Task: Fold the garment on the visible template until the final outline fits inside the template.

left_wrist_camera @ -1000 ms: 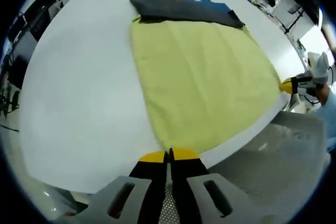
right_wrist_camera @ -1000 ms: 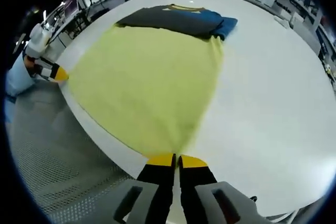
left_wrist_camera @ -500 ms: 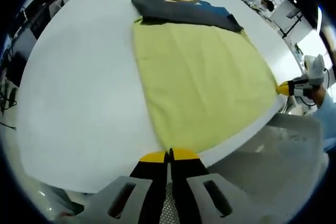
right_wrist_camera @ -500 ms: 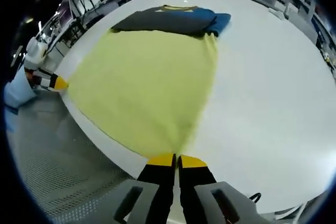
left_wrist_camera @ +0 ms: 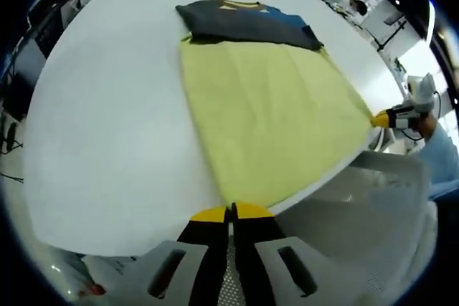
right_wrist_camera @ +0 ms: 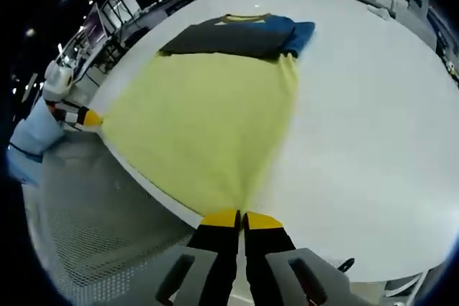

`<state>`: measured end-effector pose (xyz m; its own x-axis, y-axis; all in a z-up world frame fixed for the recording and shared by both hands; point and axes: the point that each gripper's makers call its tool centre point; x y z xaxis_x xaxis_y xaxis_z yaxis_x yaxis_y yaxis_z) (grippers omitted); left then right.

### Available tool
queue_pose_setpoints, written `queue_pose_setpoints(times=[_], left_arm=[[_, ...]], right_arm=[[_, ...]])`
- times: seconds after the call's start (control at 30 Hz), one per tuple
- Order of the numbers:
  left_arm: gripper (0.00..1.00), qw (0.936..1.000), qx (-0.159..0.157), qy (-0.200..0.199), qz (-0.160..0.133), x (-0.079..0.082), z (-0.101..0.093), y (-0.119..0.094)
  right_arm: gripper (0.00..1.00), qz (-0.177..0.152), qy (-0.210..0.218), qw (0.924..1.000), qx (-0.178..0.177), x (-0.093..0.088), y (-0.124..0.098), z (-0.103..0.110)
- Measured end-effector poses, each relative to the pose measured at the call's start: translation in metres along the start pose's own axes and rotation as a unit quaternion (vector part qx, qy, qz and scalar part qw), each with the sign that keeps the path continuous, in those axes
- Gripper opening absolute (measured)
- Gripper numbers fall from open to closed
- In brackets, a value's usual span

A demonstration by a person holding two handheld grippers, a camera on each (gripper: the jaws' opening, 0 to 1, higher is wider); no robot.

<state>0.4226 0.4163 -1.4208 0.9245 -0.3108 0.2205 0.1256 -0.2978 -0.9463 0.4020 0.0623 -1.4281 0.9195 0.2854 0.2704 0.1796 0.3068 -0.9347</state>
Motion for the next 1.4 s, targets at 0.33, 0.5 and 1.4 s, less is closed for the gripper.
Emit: queue_pose_setpoints(times=[0.33,0.5,1.4], left_arm=[[0.00,0.9994,-0.022,-0.003,0.028,-0.021,-0.005,-0.012],[0.00,0.9991,-0.024,0.004,0.035,-0.021,-0.008,-0.015],[0.00,0.9887,0.041,0.095,-0.109,0.119,0.007,-0.109]], right_arm=[[0.00,0.023,0.011,0.9991,0.033,-0.016,-0.013,0.014],[0.00,0.027,0.012,0.9989,0.037,-0.017,-0.016,0.016],[0.00,-0.111,-0.060,0.9920,-0.005,0.125,-0.112,-0.006]])
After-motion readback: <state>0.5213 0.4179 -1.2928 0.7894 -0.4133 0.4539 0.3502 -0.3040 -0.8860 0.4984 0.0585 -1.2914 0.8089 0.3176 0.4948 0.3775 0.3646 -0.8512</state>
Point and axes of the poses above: the point that each gripper's makers call its tool centre point, and the gripper's own axes: y roughly forward along the fingers, z roughly to its left, x roughly out of its top, and after that the axes turned 6 degrees about z, right-handed
